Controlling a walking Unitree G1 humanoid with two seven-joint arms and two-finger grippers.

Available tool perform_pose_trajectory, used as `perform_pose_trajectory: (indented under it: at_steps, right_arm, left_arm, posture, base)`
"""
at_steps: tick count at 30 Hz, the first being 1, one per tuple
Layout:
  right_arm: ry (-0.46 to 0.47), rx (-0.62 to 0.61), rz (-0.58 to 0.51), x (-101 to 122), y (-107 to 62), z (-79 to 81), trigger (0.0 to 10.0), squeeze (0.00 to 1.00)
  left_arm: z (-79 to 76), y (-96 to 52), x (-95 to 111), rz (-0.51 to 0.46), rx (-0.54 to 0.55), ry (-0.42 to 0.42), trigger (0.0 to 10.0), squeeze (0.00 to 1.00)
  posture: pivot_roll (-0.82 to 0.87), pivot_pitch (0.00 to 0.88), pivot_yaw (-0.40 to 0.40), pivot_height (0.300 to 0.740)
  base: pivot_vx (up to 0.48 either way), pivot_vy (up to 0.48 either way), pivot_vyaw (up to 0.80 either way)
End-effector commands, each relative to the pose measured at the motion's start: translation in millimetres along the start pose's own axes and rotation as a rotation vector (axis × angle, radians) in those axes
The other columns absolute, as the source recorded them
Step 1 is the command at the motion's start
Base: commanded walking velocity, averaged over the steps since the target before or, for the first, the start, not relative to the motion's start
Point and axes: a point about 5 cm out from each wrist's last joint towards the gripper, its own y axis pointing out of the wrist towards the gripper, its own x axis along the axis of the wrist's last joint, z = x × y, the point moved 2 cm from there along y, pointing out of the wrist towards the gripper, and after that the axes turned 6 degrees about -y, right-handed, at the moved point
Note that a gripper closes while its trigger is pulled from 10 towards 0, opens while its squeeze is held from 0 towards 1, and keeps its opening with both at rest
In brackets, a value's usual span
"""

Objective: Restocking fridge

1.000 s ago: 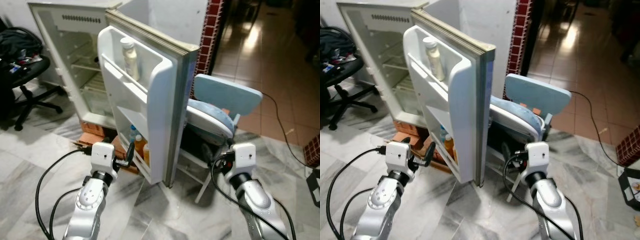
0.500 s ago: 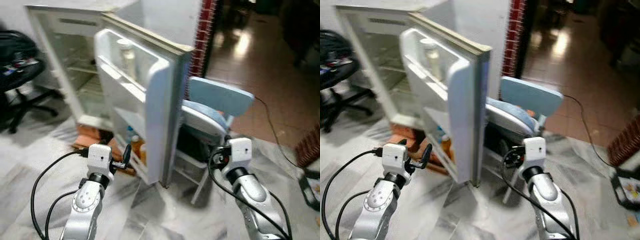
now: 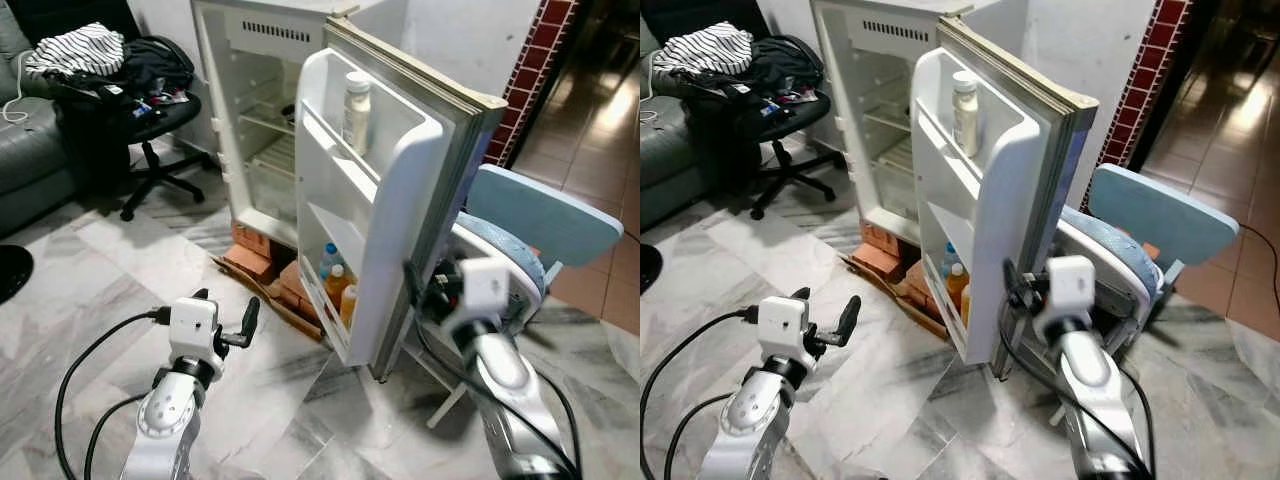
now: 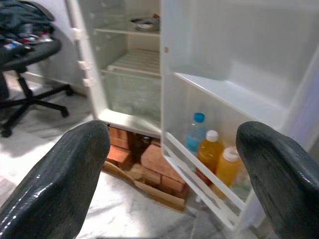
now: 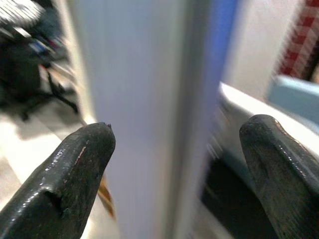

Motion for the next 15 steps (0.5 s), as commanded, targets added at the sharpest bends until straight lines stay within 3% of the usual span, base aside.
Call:
perform_pose_trajectory:
  at_steps: [1,8,15]
  right_arm:
    - [-0.009,-0.032,-0.020,3,-10.6,-6.4,10.0,0.00]
    - [-0.013,-0.063,-0.004,-5,-29.2,-9.6,10.0,0.00]
    - [-0.026,-0.063,0.000,-5,-30.0,-8.1,10.0,0.00]
  left_arm:
    - [-3.2,-6.2,3,-0.007,0.000,-0.013,10.0,0.00]
    - [-1.2,-16.6,0,0.003,0.022,-0.024,10.0,0.00]
    - [0.9,-16.8,2,0.002,0.034,-0.020,10.0,0.00]
  posture:
    - [0.01,0.005,-0.006,0.740]
    - [0.00,0.008,-0.001,0.740]
    - [0.01,0.005,-0.006,0.740]
  base:
    - [0.000,0.000,0.00]
    - [0.000,0.000,0.00]
    - [0.000,0.000,0.00]
